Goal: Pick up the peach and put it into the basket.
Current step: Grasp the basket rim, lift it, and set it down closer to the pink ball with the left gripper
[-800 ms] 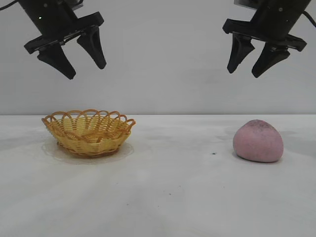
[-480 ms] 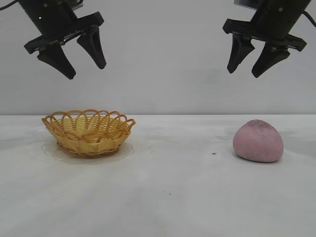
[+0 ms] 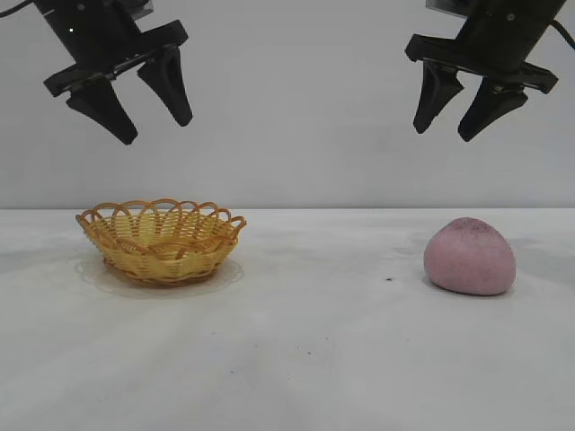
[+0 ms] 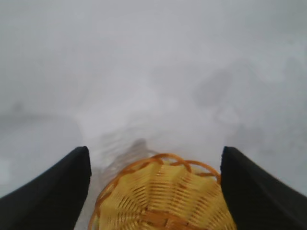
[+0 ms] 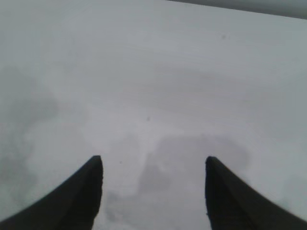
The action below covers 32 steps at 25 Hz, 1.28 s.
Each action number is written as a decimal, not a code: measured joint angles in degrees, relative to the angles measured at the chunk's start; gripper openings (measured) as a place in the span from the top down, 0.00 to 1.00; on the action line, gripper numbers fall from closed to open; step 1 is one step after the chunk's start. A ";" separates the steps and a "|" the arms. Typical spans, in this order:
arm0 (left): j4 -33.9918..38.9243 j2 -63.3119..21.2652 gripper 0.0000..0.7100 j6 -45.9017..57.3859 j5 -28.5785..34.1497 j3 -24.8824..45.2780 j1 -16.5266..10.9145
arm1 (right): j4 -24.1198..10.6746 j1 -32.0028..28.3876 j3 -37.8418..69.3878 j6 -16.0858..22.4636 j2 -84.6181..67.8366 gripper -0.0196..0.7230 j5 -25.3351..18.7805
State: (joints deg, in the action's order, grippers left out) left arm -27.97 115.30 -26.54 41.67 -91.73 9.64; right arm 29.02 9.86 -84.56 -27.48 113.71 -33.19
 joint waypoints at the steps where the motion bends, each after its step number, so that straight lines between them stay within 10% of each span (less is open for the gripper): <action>1: 1.99 0.00 0.26 -1.11 2.09 -1.20 0.00 | 0.00 0.00 0.00 0.00 0.00 0.44 -0.08; 14: 15.99 0.24 0.26 -11.40 24.66 -11.84 0.00 | 0.00 0.00 0.00 -0.12 0.09 0.44 -1.58; 32: 16.89 13.65 0.26 -14.43 25.33 -17.94 1.72 | 0.00 0.00 0.00 -0.31 0.09 0.44 -4.05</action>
State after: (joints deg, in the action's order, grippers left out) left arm -11.08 128.95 -40.97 67.00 -109.67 11.35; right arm 29.02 9.86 -84.56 -27.79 113.80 -37.25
